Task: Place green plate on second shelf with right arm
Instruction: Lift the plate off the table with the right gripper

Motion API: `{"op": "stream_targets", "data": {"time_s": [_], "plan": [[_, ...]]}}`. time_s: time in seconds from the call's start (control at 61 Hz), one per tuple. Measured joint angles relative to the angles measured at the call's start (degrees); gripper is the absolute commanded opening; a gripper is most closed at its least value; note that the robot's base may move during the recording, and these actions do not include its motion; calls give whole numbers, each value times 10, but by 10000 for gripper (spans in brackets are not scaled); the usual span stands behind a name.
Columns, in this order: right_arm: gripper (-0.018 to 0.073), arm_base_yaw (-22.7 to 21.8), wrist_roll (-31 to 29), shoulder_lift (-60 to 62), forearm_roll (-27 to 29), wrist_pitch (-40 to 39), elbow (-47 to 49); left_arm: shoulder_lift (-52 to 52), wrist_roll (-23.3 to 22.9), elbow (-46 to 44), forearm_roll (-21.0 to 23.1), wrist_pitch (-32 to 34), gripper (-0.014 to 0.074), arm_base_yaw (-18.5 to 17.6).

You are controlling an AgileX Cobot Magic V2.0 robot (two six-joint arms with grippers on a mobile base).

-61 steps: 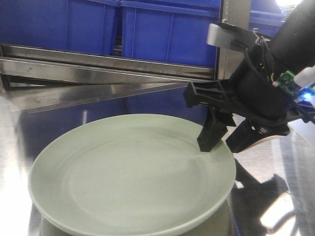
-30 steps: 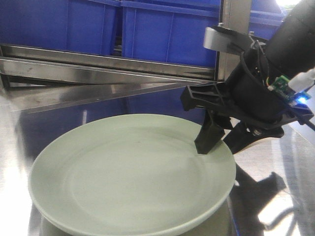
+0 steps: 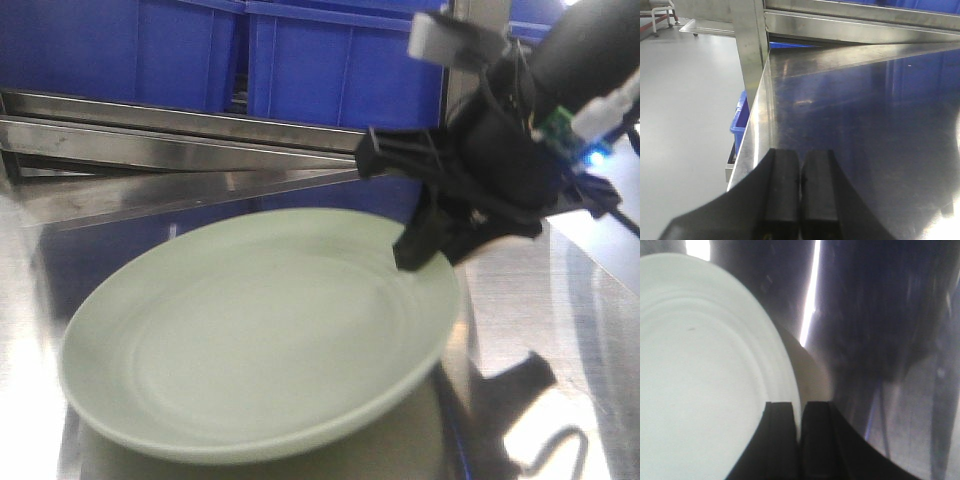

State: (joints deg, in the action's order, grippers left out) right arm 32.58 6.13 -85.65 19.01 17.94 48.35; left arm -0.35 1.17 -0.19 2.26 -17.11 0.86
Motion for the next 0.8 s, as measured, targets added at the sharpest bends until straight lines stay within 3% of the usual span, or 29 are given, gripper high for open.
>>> {"op": "stream_targets", "data": {"time_s": [0.344,0.803], "plan": [[51,-7,-8,100,-7,-41,8,0,0,0,0,0,124,0],[51,-120,-12,314,-48,-108,-92,0,0,0,0,0,124,0]]}}
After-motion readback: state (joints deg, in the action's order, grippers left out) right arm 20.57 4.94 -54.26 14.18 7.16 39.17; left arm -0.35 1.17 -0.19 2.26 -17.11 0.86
